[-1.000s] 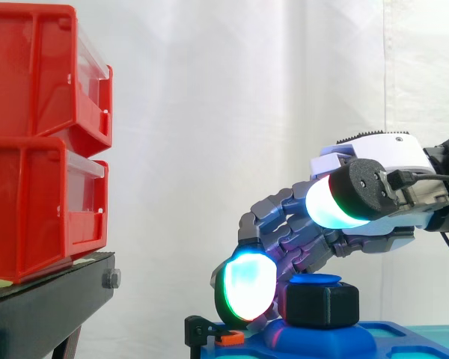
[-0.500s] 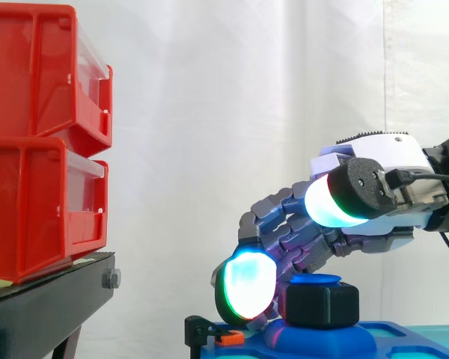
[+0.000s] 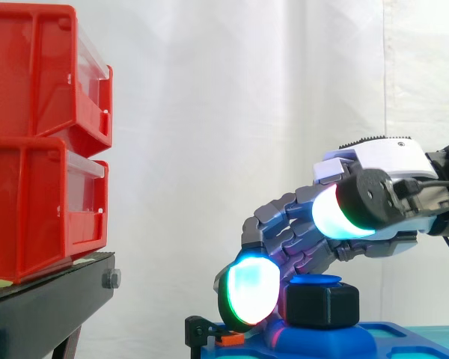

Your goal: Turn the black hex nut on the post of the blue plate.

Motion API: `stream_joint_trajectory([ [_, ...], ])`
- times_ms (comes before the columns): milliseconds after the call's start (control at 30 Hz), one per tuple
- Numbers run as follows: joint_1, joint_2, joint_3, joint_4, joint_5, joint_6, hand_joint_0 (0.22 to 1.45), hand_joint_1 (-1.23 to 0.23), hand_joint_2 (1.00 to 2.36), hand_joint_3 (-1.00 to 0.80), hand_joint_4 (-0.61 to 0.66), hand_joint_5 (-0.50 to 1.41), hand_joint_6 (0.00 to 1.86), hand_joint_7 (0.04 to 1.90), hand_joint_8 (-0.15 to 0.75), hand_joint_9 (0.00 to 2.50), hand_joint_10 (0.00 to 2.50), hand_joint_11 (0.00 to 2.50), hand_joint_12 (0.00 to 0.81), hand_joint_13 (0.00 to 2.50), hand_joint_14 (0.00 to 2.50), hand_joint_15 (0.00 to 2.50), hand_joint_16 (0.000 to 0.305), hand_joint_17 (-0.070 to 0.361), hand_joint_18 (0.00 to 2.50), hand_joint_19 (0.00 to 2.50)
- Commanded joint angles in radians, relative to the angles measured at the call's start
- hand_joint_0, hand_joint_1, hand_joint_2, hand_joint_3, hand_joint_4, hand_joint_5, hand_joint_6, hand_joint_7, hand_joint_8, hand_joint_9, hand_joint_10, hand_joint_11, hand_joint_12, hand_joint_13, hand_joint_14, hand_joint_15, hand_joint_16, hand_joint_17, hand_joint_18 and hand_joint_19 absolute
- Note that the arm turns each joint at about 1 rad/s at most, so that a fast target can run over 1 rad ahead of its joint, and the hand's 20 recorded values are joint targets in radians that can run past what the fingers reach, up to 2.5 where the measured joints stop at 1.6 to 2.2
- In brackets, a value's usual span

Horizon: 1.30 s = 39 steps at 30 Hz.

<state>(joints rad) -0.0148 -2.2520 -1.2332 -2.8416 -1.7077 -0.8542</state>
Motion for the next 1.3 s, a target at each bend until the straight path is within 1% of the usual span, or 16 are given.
stream_joint_trajectory([
  [0,-0.001,0.000,0.000,0.005,0.000,-0.002,0.41,-0.64,1.00,-0.50,0.45,-0.25,0.50,1.02,0.494,0.37,0.00,0.17,0.609,0.54,0.00,0.50,0.076,0.171,0.52,0.35],
  [67,-0.001,0.000,0.000,0.005,0.002,-0.003,0.40,-0.70,1.00,-0.50,0.44,-0.24,0.50,1.02,0.486,0.36,0.00,0.15,0.602,0.54,0.00,0.47,0.076,0.170,0.52,0.33],
  [200,-0.001,0.000,0.000,0.002,0.002,-0.008,0.40,-0.78,1.00,-0.50,0.43,-0.24,0.50,1.00,0.479,0.36,0.00,0.14,0.596,0.55,0.00,0.46,0.075,0.168,0.51,0.31],
  [367,-0.001,0.000,0.000,0.001,0.000,-0.008,0.39,-0.83,1.00,-0.50,0.44,-0.24,0.50,0.98,0.482,0.36,0.00,0.14,0.602,0.56,0.01,0.46,0.076,0.172,0.54,0.30],
  [533,-0.001,0.000,0.000,0.008,0.000,-0.022,0.38,-0.80,1.00,-0.50,0.44,-0.25,0.50,0.98,0.492,0.37,0.00,0.15,0.613,0.56,0.00,0.47,0.078,0.176,0.55,0.31],
  [633,0.002,0.000,0.000,0.022,0.002,-0.034,0.38,-0.78,1.00,-0.50,0.45,-0.25,0.50,0.97,0.493,0.37,0.00,0.16,0.614,0.56,0.00,0.48,0.078,0.176,0.55,0.32],
  [767,0.002,0.000,0.000,0.025,0.010,-0.032,0.37,-0.76,1.00,-0.50,0.46,-0.25,0.50,0.97,0.497,0.37,0.00,0.17,0.615,0.56,0.00,0.48,0.080,0.179,0.56,0.32],
  [900,0.004,0.000,-0.002,0.025,0.010,-0.039,0.37,-0.72,1.00,-0.50,0.47,-0.25,0.50,0.96,0.503,0.37,0.01,0.17,0.623,0.56,0.00,0.50,0.080,0.181,0.57,0.34],
  [967,0.004,0.000,-0.011,0.028,0.010,-0.040,0.37,-0.71,1.00,-0.50,0.47,-0.25,0.50,0.96,0.509,0.37,0.00,0.17,0.627,0.56,0.00,0.50,0.081,0.182,0.57,0.34],
  [1100,0.004,0.000,-0.011,0.039,0.011,-0.040,0.37,-0.71,1.00,-0.50,0.48,-0.25,0.50,0.95,0.511,0.37,0.00,0.17,0.629,0.56,0.00,0.51,0.081,0.183,0.57,0.32],
  [1267,0.004,0.000,-0.011,0.036,0.013,-0.039,0.37,-0.70,1.00,-0.50,0.48,-0.25,0.50,0.95,0.512,0.37,0.00,0.17,0.629,0.56,0.00,0.51,0.082,0.184,0.57,0.30],
])
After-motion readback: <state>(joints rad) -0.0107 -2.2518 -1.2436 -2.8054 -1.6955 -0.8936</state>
